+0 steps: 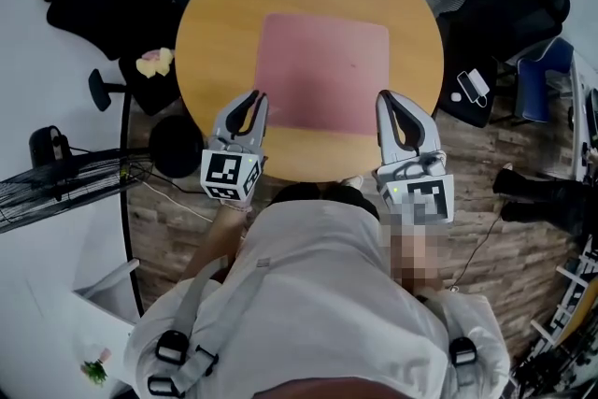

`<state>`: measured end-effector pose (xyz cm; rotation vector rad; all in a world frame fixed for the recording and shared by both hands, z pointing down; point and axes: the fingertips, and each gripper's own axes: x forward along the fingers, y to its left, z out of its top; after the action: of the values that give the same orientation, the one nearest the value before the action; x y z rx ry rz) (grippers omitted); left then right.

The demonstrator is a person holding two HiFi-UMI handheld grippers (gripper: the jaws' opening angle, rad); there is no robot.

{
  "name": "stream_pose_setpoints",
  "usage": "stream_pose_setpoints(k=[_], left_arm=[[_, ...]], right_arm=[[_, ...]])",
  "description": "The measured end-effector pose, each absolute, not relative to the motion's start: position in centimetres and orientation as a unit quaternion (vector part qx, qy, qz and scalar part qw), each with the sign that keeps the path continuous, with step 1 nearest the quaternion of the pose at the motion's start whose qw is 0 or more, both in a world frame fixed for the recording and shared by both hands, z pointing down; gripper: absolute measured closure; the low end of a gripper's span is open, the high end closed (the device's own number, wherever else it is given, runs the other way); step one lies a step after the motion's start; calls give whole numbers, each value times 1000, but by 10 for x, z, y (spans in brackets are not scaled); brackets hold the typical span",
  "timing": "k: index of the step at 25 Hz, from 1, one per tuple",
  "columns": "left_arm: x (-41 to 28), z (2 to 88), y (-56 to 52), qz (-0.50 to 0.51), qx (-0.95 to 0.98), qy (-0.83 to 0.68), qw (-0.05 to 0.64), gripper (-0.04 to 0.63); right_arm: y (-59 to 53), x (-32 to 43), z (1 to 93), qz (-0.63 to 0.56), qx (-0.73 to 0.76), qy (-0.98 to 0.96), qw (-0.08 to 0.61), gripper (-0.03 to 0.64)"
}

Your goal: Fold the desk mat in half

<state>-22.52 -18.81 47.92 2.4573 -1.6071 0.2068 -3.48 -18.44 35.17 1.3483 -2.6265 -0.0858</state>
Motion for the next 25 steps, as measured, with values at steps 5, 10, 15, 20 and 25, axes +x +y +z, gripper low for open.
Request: stream_pose_setpoints(k=[5, 10, 15, 20, 25], left_arm=[[-242, 563, -185, 104, 810, -550, 177, 488], [-250, 647, -174, 154, 787, -546, 241, 467], [-251, 724, -163, 217, 769, -533, 278, 385], [-259, 782, -160, 251, 746, -528, 318, 367], [-269, 808, -166, 270, 720, -543, 336, 322]], right_arm=[[-184, -33, 349, -34, 459, -883, 95, 612], [-180, -27, 344, -36, 462, -881, 95, 612], [-176, -20, 343, -34, 463, -881, 95, 612], [-175, -17, 342, -36, 464, -880, 94, 612], [-175, -13, 344, -32, 466, -879, 93, 612]])
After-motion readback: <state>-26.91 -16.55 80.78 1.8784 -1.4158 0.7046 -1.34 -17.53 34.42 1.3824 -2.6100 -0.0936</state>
